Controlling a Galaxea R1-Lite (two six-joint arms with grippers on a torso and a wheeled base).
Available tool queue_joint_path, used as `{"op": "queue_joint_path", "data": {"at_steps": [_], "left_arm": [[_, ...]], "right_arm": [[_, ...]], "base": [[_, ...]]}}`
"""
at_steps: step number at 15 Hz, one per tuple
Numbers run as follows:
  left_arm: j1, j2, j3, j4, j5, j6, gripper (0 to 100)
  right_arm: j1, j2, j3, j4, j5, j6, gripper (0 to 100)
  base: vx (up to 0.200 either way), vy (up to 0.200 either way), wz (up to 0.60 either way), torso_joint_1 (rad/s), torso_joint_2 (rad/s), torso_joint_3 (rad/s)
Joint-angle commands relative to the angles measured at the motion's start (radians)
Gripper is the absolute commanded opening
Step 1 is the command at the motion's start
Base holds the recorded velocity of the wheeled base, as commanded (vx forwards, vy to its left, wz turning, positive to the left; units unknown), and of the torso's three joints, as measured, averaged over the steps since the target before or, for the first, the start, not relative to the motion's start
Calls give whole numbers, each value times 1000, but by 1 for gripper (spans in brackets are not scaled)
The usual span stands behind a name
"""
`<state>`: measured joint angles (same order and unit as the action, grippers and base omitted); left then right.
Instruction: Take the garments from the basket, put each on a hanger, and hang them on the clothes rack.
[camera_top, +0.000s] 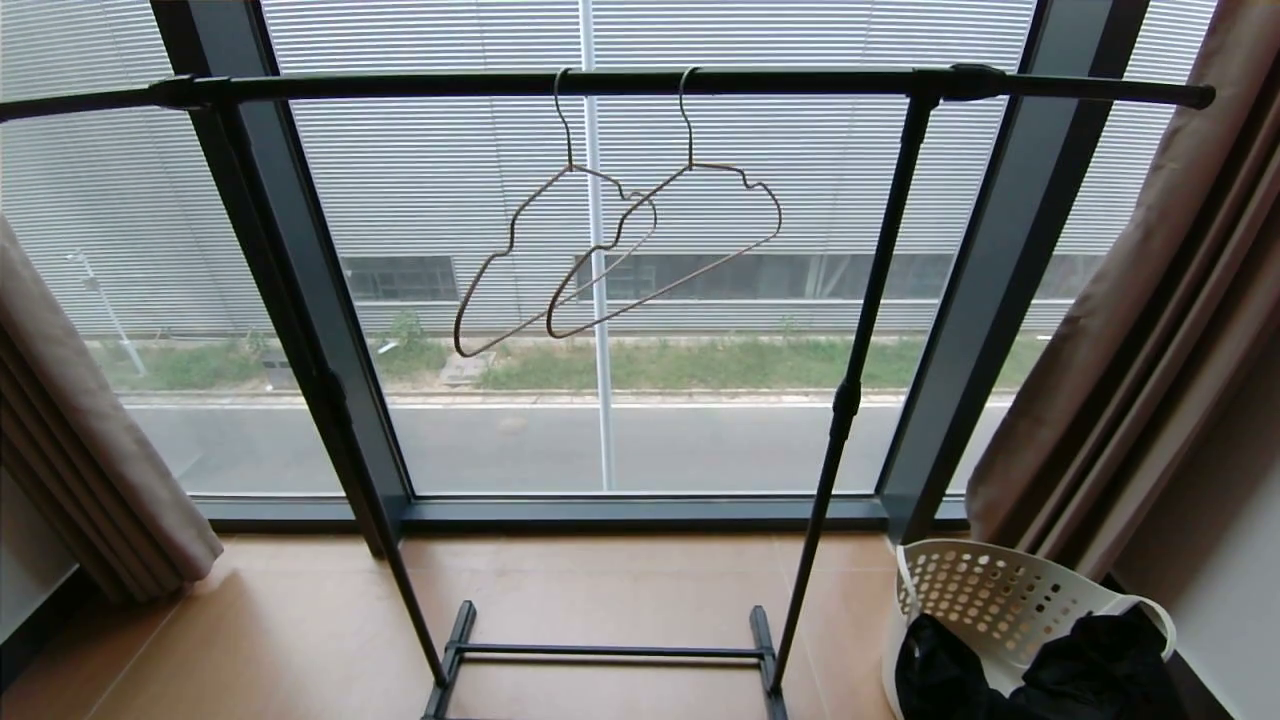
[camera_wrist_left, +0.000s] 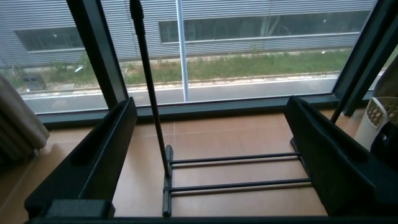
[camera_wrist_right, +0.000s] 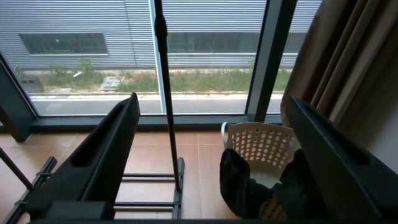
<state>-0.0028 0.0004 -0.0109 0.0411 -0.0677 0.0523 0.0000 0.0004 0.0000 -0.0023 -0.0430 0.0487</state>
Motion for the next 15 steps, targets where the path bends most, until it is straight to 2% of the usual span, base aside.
{"op": "queue_joint_path", "data": {"at_steps": [1, 9, 12, 15], "left_arm": [[1, 0, 0, 0, 0, 0, 100], [0, 0, 0, 0, 0, 0, 100], [0, 1, 0, 0, 0, 0, 100], [0, 1, 0, 2, 0, 0, 100]], "right_arm": [[0, 1, 0, 1, 0, 0, 100], [0, 1, 0, 1, 0, -1, 100], [0, 1, 0, 1, 0, -3, 100], [-2, 1, 0, 1, 0, -1, 100]], "base": [[0, 0, 0, -134, 486, 359], [0, 0, 0, -82, 464, 380], [0, 0, 0, -22, 167, 149], [0, 0, -600, -4, 33, 32]]}}
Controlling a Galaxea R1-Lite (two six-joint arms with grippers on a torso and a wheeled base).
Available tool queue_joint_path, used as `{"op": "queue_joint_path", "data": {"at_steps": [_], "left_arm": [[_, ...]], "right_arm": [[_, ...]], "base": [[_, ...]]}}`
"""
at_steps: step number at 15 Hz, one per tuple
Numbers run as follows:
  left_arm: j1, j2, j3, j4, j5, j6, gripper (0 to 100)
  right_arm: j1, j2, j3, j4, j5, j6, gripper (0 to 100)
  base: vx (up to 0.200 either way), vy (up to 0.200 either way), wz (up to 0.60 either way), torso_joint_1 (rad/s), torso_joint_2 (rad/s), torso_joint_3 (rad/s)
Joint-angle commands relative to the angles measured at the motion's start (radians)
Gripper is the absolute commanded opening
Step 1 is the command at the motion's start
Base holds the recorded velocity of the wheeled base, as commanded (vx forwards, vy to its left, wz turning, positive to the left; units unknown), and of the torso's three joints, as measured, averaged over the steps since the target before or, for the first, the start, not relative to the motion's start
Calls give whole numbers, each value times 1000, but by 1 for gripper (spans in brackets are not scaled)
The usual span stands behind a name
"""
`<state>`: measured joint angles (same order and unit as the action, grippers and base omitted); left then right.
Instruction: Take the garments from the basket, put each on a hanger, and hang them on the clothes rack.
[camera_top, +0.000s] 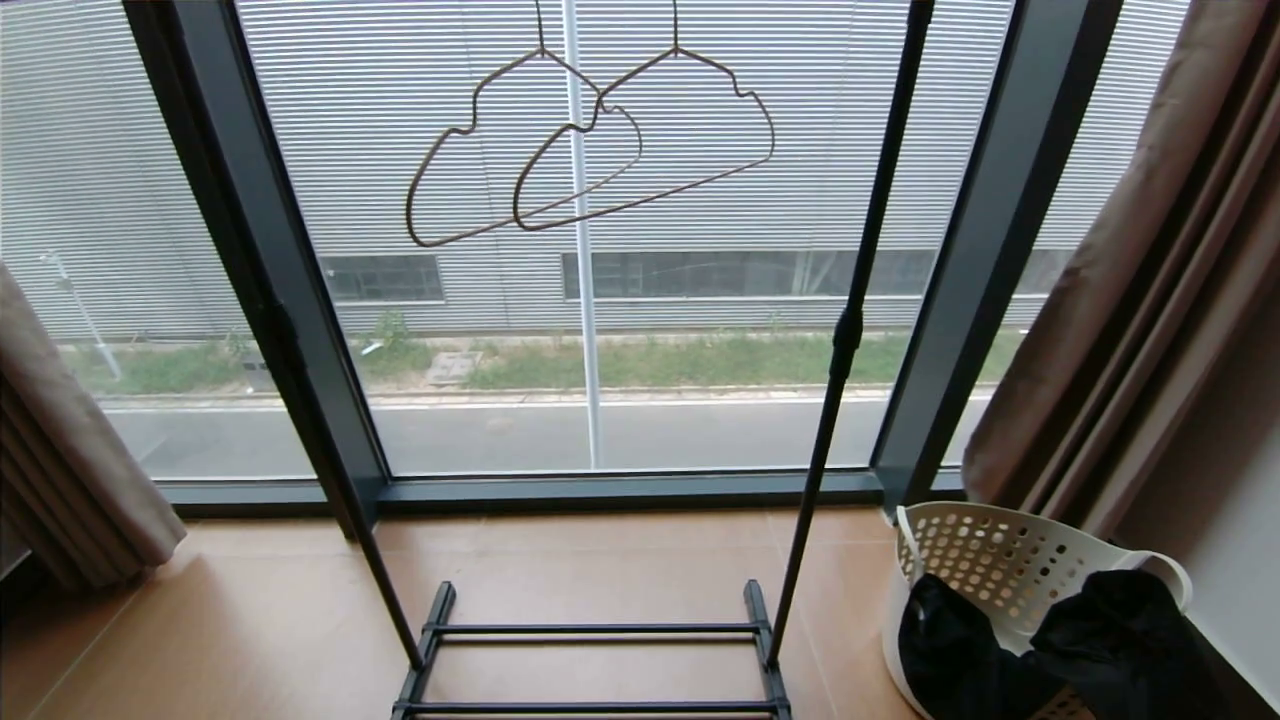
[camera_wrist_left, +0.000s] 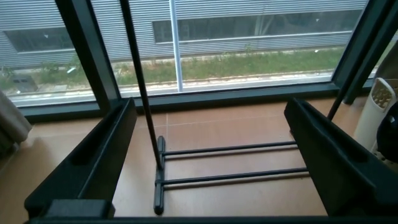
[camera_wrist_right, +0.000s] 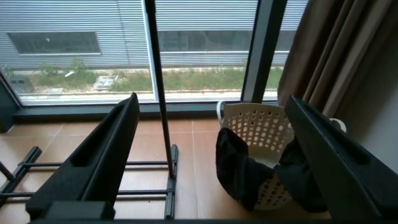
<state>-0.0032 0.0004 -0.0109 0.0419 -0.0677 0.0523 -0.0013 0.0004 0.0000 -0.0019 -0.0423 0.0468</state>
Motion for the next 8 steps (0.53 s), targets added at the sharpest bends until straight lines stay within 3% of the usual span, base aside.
{"op": "queue_joint_path", "data": {"at_steps": [1, 4, 7, 8], "left_arm": [[0, 0, 0, 0, 0, 0, 100], [0, 1, 0, 1, 0, 0, 100], [2, 1, 0, 0, 0, 0, 100], [2, 1, 0, 1, 0, 0, 100]], "right_arm": [[0, 1, 0, 0, -1, 1, 100], [0, 1, 0, 0, -1, 1, 100], [0, 1, 0, -1, -1, 1, 100], [0, 1, 0, 0, -1, 2, 100]], "base": [[0, 0, -600, 12, 7, 2], [0, 0, -600, 4, 1, 7], [0, 0, 0, 0, 0, 0], [0, -200, 0, 2, 2, -2]]}}
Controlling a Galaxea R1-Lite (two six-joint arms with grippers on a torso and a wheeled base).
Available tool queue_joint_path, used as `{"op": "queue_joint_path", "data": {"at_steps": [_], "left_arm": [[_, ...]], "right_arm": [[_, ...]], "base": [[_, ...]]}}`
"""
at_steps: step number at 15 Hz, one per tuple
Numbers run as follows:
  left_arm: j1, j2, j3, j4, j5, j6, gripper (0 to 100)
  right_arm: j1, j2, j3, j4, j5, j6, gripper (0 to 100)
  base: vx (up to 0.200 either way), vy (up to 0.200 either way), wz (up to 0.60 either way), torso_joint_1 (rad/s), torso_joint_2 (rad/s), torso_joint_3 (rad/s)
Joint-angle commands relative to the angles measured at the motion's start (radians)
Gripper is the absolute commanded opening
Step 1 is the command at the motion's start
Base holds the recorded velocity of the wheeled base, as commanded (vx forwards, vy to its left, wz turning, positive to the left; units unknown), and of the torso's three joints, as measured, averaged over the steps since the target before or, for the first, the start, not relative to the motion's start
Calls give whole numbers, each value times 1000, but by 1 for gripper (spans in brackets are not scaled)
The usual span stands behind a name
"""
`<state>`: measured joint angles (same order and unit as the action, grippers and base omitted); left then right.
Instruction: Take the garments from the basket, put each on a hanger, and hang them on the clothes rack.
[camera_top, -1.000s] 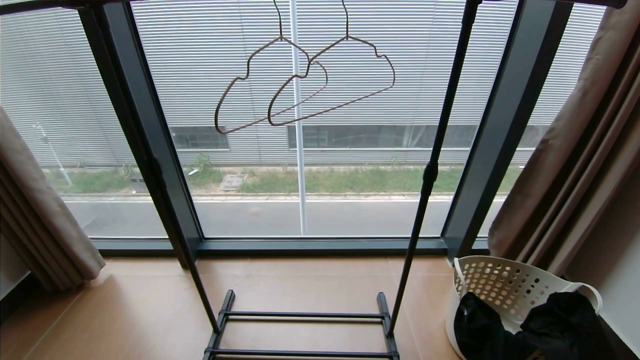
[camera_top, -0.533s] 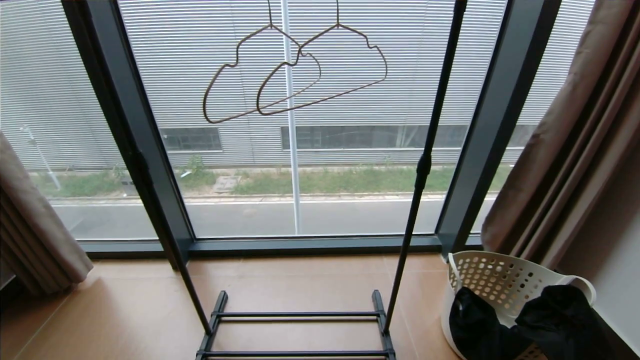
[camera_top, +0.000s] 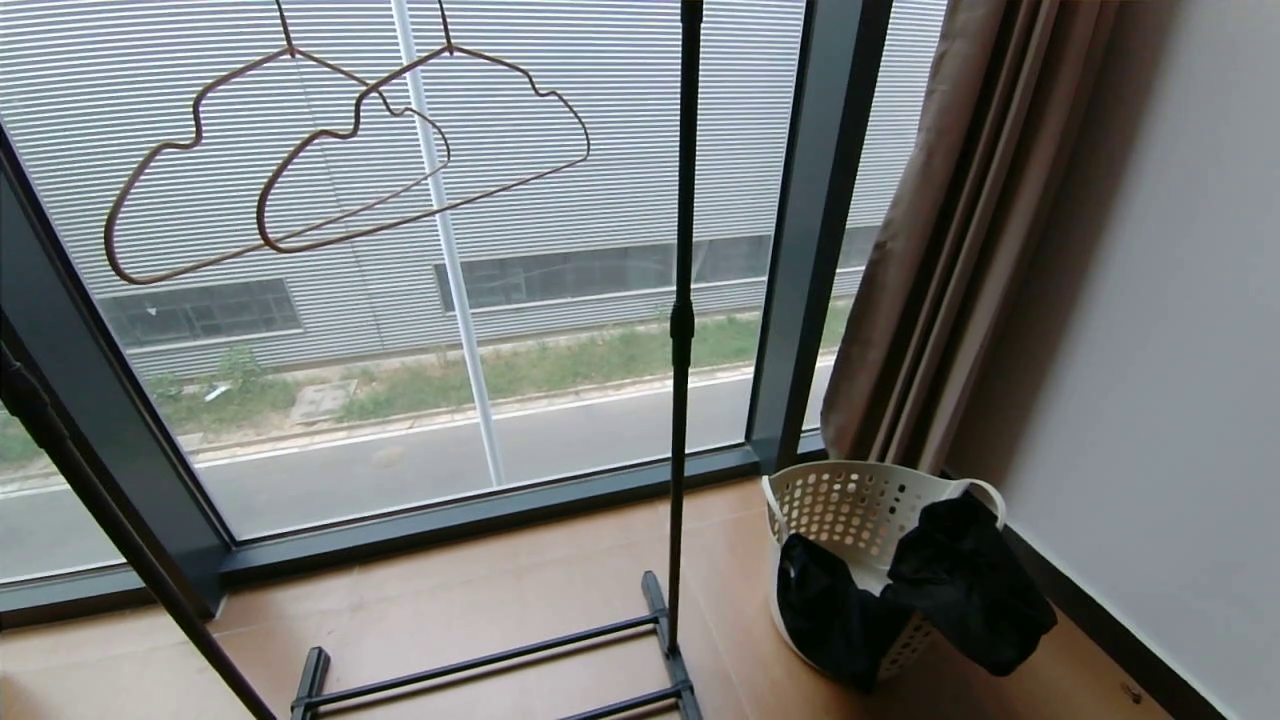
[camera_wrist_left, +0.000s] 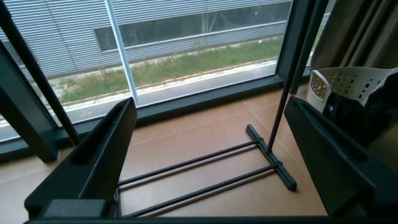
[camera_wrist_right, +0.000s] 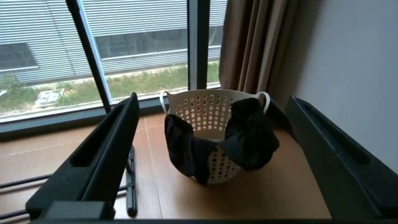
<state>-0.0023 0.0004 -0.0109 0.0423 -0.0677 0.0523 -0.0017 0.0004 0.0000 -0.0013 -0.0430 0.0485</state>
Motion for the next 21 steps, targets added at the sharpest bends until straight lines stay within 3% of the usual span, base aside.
{"op": "queue_joint_path", "data": {"at_steps": [1, 11, 13, 21], "left_arm": [[-1, 1, 0, 1, 0, 0, 100], [1, 1, 0, 1, 0, 0, 100], [1, 0, 0, 1, 0, 0, 100], [-1, 0, 0, 1, 0, 0, 100]], "right_arm": [[0, 1, 0, 0, 0, 1, 100], [0, 1, 0, 0, 0, 1, 100], [0, 1, 0, 0, 0, 1, 100], [-1, 1, 0, 0, 0, 1, 100]], "base": [[0, -200, 0, 7, 2, 2], [0, -200, 0, 3, 1, 4], [200, -200, 0, 5, 0, 0], [200, 0, -75, 2, 4, 4]]}}
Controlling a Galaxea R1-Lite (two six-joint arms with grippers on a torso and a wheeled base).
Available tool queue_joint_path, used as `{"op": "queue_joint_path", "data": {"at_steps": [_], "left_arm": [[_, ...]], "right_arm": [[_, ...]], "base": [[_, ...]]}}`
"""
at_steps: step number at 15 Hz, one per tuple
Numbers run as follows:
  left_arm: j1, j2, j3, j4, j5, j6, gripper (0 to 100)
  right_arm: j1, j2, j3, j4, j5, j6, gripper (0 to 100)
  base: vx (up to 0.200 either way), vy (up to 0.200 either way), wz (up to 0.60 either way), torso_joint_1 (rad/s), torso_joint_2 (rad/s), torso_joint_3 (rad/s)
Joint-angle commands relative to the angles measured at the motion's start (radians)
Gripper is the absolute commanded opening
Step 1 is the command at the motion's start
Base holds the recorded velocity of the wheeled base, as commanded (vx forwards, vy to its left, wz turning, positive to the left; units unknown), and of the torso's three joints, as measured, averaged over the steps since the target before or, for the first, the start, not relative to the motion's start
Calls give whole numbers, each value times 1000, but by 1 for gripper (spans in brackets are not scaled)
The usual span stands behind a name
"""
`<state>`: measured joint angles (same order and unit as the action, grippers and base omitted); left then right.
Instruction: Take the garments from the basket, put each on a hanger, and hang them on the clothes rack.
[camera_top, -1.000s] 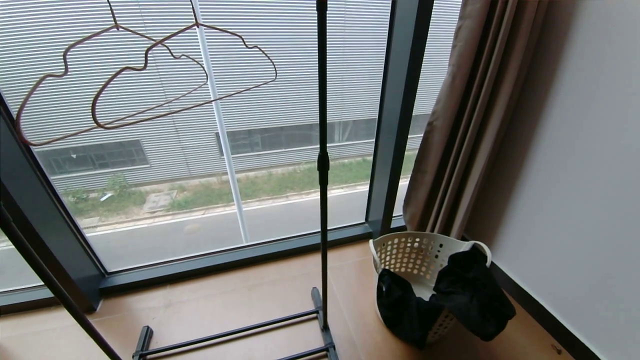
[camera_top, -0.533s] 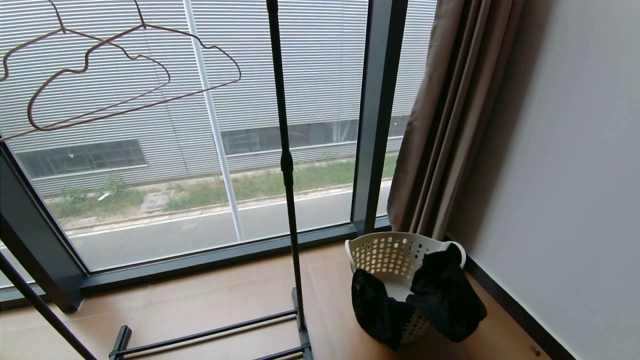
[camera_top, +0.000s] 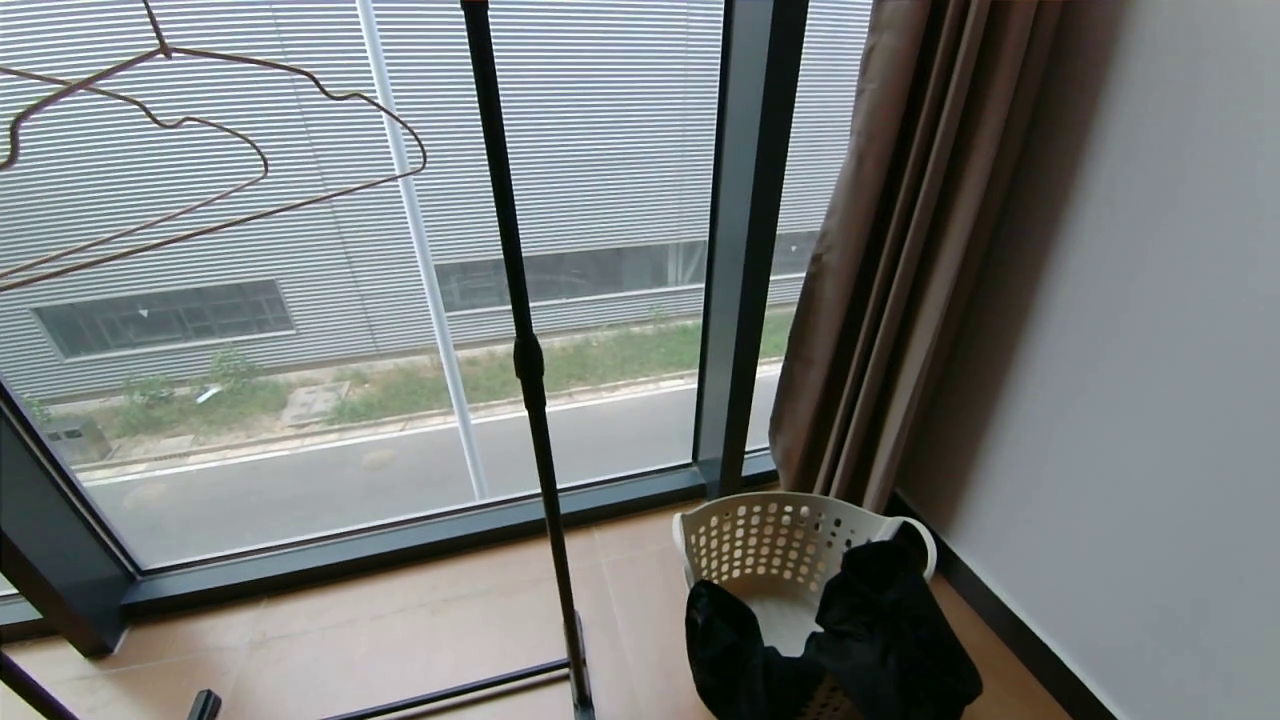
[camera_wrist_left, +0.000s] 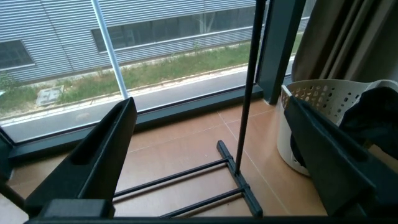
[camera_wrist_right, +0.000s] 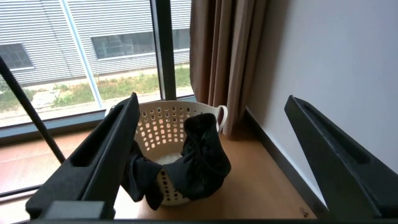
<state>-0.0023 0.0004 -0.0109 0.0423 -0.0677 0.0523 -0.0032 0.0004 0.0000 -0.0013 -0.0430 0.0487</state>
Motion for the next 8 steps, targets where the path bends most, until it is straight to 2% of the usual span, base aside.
{"op": "queue_joint_path", "data": {"at_steps": [1, 2, 8], "left_arm": [[-1, 0, 0, -1, 0, 0, 100], [-1, 0, 0, -1, 0, 0, 100], [-1, 1, 0, -1, 0, 0, 100]], "right_arm": [[0, 1, 0, 0, 0, 0, 100], [0, 1, 0, 0, 0, 0, 100], [0, 1, 0, 0, 0, 0, 100]], "base": [[200, 0, -600, -2, 12, 2], [200, 0, 0, 2, 2, 2], [0, 0, 0, 0, 0, 0]]}}
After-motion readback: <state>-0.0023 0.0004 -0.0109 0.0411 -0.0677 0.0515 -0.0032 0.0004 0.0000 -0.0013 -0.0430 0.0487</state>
